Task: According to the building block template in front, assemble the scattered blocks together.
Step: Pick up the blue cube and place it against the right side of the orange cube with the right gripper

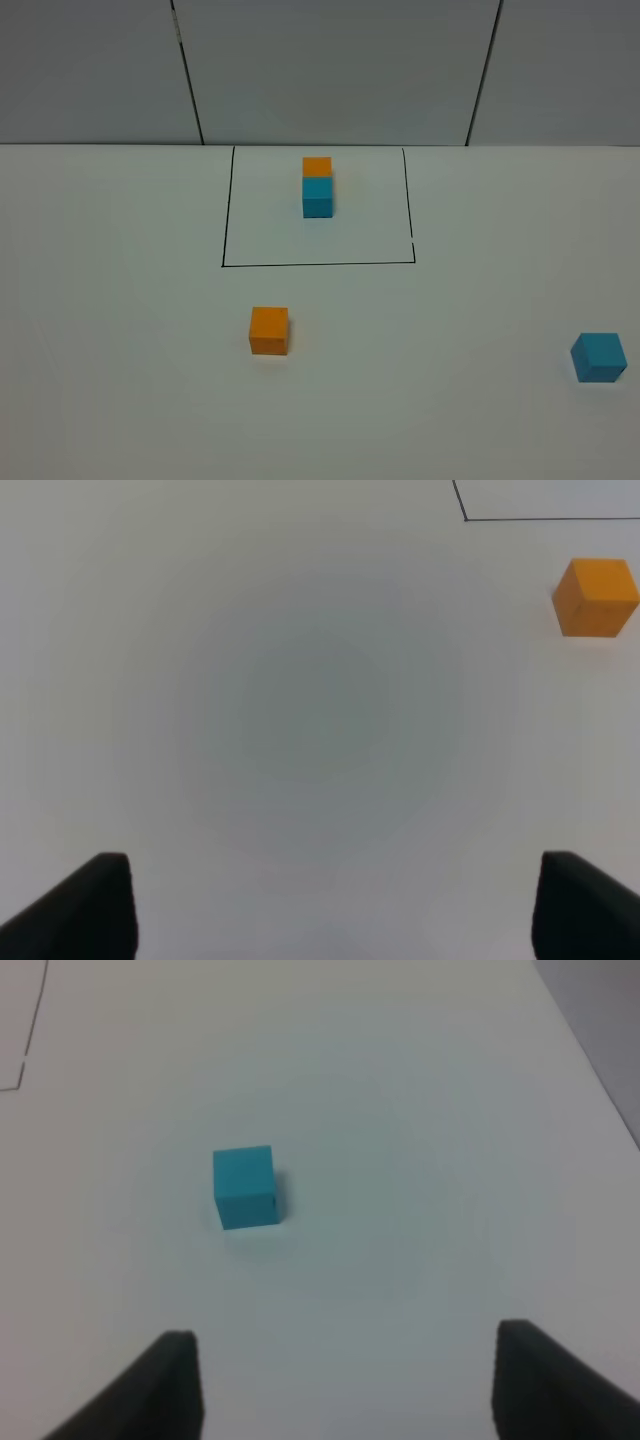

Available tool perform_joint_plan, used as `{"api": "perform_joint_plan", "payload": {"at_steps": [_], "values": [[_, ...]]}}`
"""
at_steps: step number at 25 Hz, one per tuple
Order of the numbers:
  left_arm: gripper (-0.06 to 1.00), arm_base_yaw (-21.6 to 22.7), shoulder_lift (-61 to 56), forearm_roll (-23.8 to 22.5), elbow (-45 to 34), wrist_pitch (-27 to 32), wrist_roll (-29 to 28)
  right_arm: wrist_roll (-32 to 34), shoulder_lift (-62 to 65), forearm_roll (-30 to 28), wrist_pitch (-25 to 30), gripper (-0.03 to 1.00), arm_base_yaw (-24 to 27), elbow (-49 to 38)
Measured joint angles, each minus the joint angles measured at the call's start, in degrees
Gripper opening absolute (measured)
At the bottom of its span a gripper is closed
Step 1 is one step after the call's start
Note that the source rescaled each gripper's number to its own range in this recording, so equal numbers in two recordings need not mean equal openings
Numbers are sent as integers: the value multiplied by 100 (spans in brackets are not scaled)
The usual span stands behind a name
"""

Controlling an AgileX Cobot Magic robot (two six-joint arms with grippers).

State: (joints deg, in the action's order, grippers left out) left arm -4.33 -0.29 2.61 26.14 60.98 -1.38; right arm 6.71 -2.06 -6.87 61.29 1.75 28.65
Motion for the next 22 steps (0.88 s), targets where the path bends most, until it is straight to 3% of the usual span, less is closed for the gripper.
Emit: {"api": "perform_joint_plan", "payload": {"at_steps": [22], "values": [[97,0,6,0,0,0,0,0,0,0,0,56,0,0]]}}
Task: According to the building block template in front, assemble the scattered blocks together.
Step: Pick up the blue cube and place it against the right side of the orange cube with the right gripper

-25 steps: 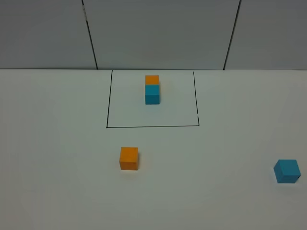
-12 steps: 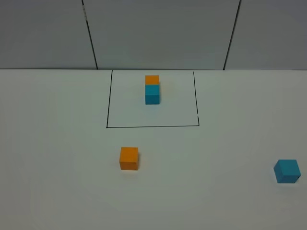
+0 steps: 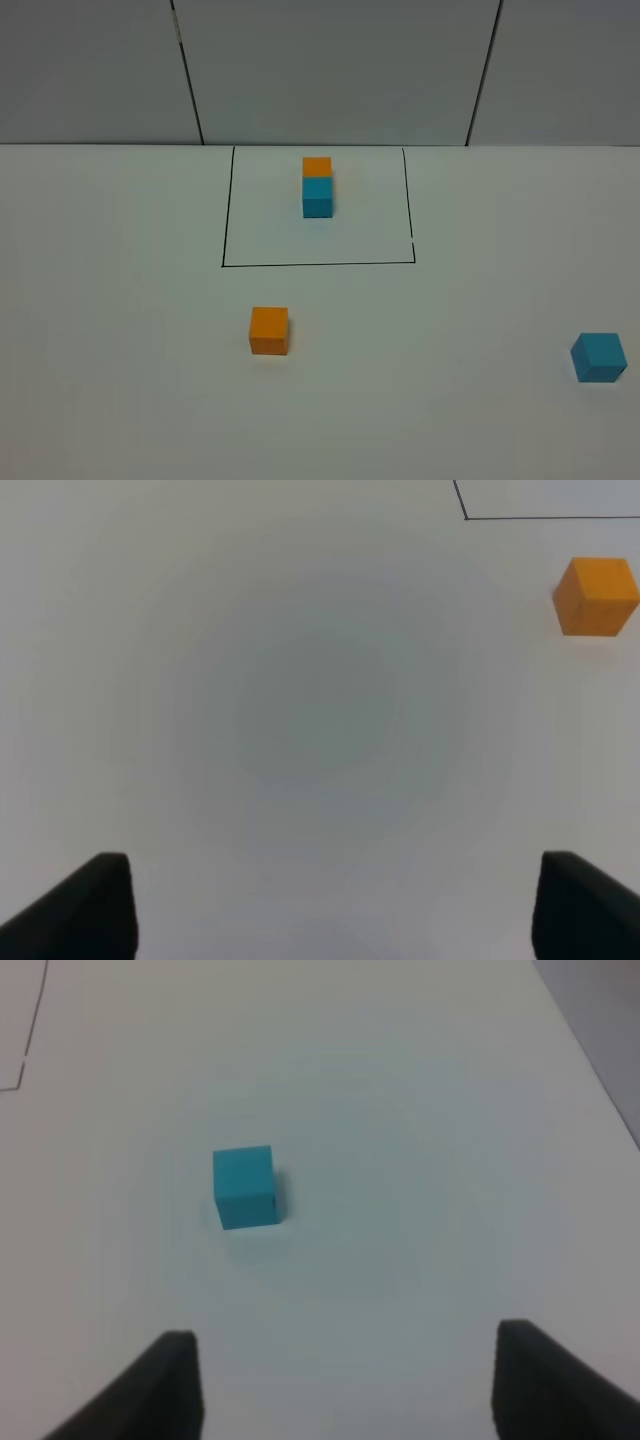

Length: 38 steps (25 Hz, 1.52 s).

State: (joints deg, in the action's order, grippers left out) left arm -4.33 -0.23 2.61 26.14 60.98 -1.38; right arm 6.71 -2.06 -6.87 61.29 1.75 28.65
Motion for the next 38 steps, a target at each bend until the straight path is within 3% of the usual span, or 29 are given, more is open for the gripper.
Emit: {"api": "perform_joint_plan", "payload": {"at_steps": [31,34,38], "values": [[97,0,0,0,0,0,0,-37,-67,-22,-32,56,0,6],[97,0,0,0,0,0,0,-423,-531,-37,-181,59,0,214],[97,0,0,0,0,0,0,-1406,-1765,-44,-380,71,0,720]]}}
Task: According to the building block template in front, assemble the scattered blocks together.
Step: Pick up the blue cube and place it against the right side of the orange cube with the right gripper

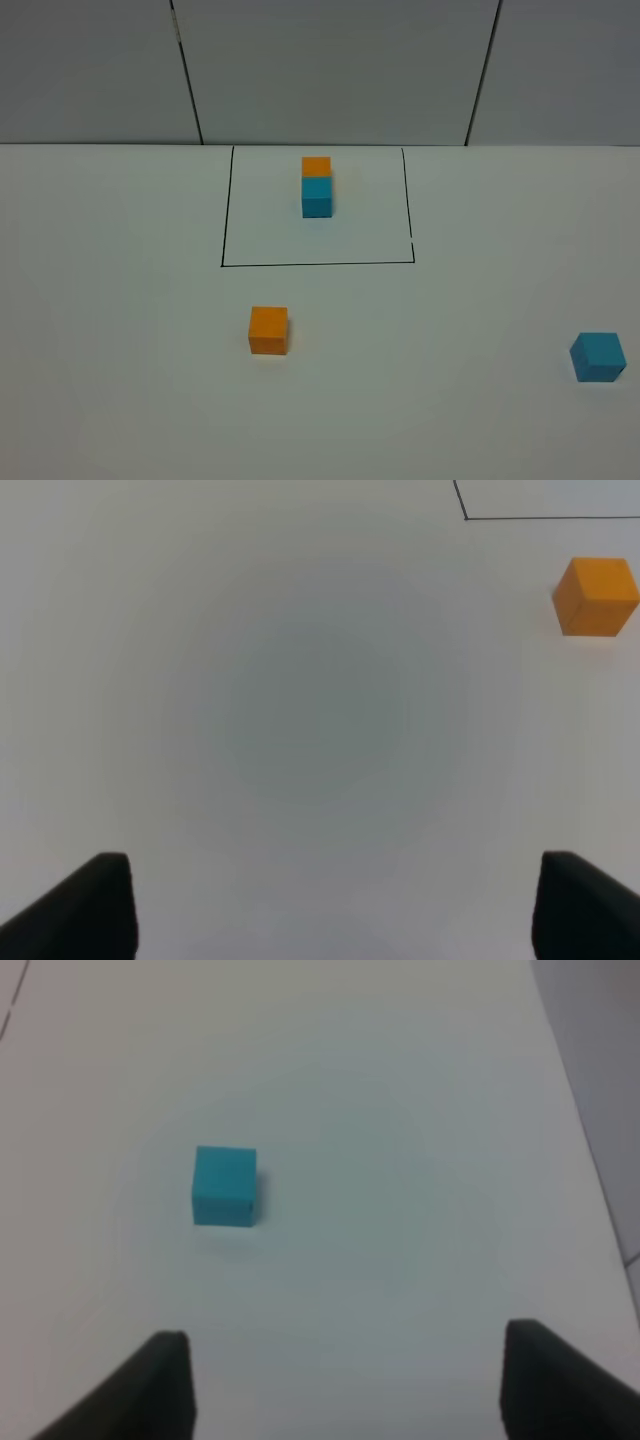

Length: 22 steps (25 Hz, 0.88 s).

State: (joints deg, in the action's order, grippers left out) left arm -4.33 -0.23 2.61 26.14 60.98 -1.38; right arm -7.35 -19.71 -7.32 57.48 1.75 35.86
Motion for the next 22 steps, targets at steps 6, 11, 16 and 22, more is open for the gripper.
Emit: {"api": "perform_joint_plan", "payload": {"at_steps": [6,11,16,22], "values": [[97,0,0,0,0,0,13,-1683,-2279,-198,-67,89,0,795],[97,0,0,-6,0,0,13,-2676,-3986,-155,-143,98,0,1235],[97,0,0,-19,0,0,13,-3432,-5290,-169,-211,100,-37,1285],[97,0,0,-19,0,0,13,-3589,-6089,-1192,-707,100,-697,1296]]}}
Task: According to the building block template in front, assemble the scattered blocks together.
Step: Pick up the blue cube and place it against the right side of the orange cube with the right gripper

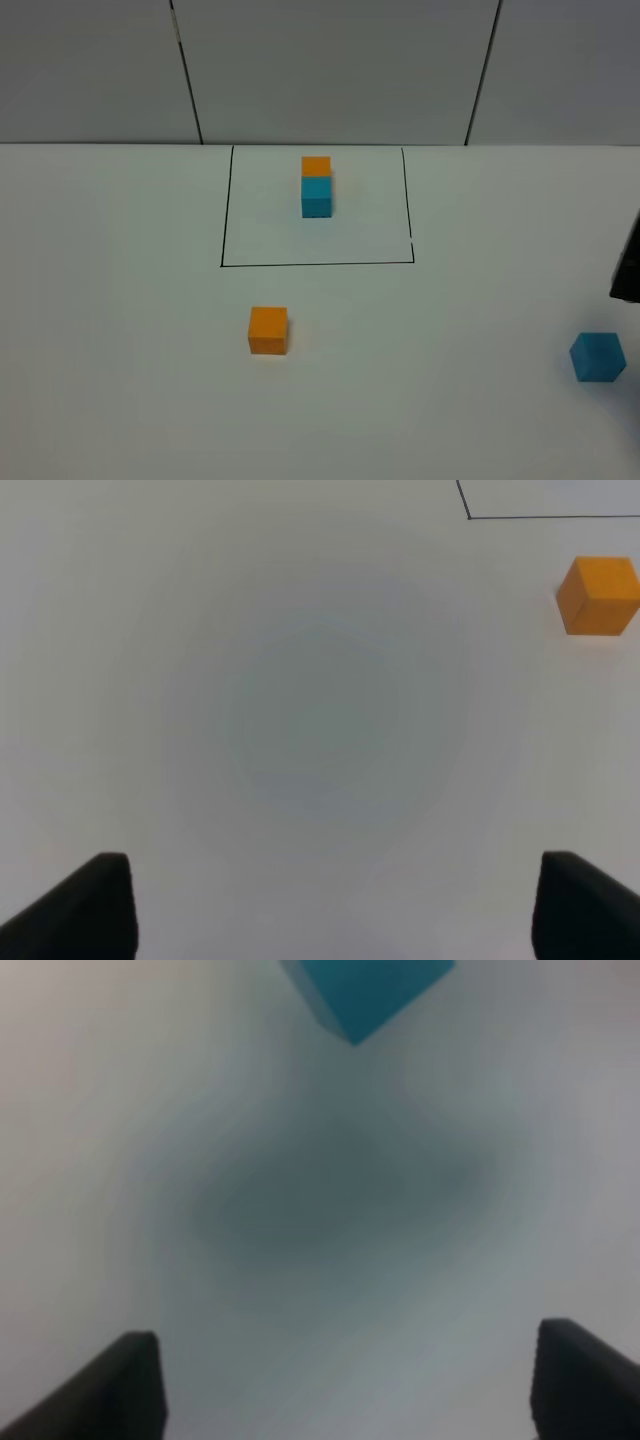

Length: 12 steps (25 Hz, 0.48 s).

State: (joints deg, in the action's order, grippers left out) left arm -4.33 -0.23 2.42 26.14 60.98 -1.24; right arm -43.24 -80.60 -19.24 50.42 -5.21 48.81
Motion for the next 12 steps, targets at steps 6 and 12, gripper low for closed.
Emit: {"api": "perform_joint_plan", "payload": {"at_steps": [6,12], "values": [[97,0,0,0,0,0,0,26,-858,-583,-445,100,-606,32],[97,0,0,0,0,0,0,-224,-1484,-529,-561,100,-681,198]]}}
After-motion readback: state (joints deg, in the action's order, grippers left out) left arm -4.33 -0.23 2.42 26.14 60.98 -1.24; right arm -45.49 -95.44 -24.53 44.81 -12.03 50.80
